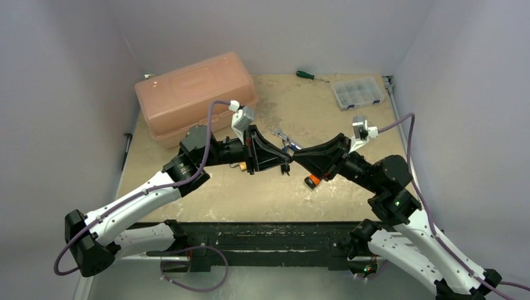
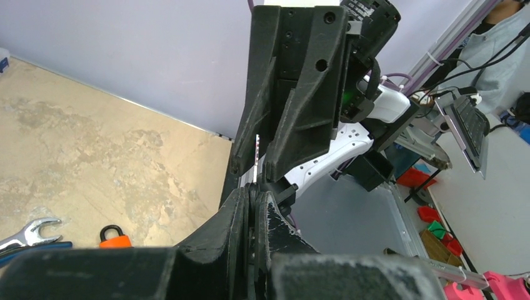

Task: Unlock with the key

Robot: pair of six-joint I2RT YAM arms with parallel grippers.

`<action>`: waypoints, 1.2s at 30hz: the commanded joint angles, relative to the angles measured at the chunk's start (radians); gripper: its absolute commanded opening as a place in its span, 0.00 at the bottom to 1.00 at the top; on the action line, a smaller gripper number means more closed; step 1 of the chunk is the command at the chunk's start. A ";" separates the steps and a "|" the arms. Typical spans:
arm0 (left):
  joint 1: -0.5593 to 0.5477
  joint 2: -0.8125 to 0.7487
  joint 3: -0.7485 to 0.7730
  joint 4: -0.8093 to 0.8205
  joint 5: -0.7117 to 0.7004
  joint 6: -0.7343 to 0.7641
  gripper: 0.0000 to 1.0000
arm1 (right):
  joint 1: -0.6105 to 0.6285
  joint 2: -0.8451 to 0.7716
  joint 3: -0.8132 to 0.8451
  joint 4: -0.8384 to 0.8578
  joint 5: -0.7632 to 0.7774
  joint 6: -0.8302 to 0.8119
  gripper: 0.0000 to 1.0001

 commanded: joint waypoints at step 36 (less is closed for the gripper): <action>-0.003 -0.060 -0.011 -0.093 -0.151 0.064 0.46 | -0.001 0.006 -0.036 0.141 0.037 0.101 0.00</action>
